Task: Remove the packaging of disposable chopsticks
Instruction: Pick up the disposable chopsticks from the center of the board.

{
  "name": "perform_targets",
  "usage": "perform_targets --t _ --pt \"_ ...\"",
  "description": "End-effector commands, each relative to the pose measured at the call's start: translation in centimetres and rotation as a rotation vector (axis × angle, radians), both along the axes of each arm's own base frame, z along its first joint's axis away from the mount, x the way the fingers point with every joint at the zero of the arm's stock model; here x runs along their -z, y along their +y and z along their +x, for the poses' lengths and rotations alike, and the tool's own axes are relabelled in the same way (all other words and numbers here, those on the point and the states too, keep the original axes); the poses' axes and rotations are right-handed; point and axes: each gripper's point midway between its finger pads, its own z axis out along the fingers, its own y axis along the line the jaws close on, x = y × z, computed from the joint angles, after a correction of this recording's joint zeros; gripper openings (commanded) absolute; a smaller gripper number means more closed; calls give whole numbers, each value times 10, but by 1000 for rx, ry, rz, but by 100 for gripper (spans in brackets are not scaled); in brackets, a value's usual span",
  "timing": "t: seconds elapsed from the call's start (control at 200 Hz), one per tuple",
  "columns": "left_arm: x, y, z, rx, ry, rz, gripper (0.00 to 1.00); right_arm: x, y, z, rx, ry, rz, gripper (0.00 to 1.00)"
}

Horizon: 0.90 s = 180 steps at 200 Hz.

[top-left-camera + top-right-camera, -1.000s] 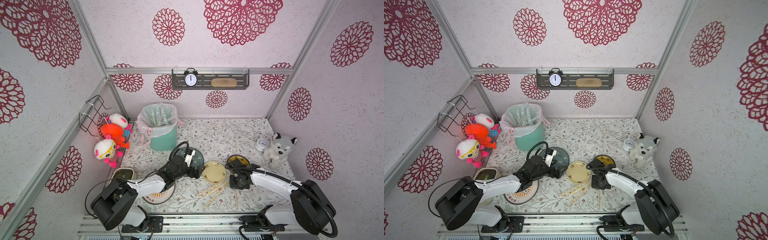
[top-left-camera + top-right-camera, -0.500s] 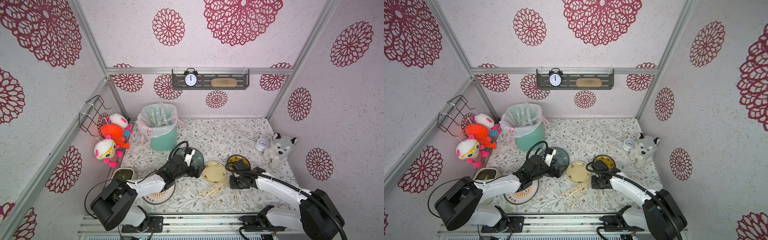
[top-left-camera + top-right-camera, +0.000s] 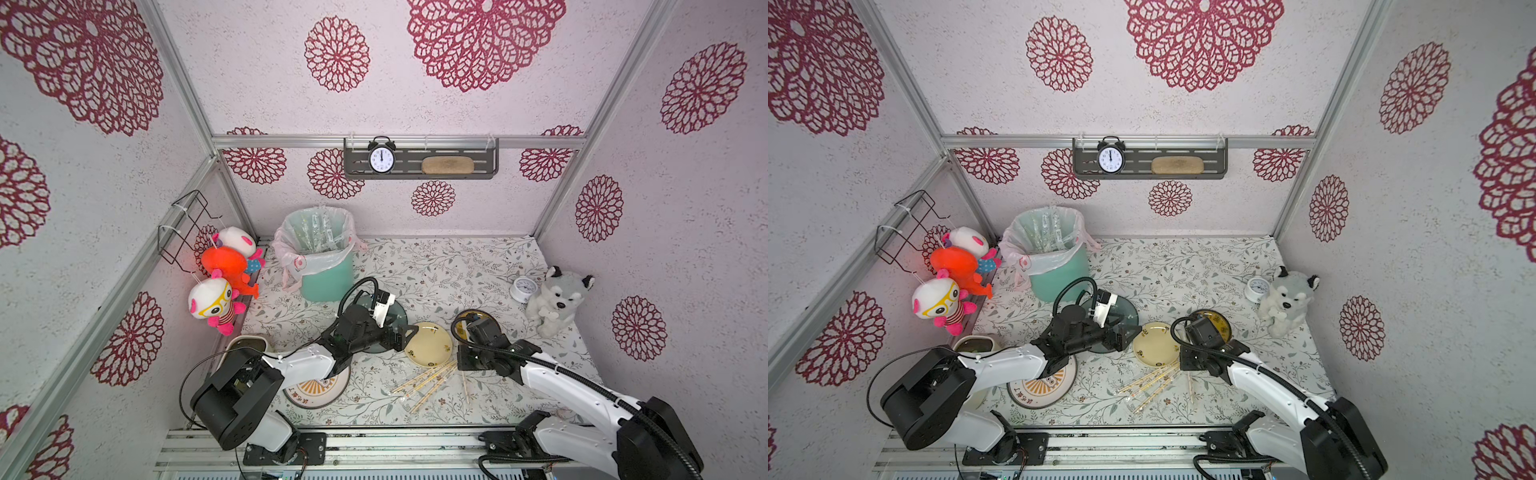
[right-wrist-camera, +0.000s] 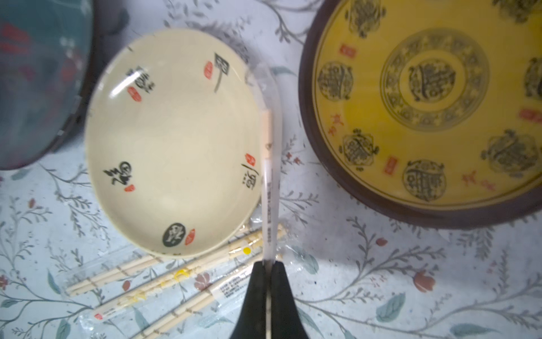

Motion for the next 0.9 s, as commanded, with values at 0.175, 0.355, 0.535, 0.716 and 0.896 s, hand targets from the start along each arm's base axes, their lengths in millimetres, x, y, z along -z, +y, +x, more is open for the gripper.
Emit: perform_targets --t 0.175,0.355,0.535,0.716,0.896 --pt "-55 -26 14 34 -95 -120 92 -78 46 30 -172 -357 249 0" --pt "-75 -45 19 7 -162 -100 94 -119 66 31 -274 -513 364 0" --pt "-74 -57 32 2 -168 -105 88 -140 91 32 -387 -597 478 0" --pt "-84 -58 28 0 -195 -139 66 -151 108 30 -464 -620 555 0" --pt "-90 -54 19 -8 -191 -189 41 -145 111 36 -472 -619 538 0"
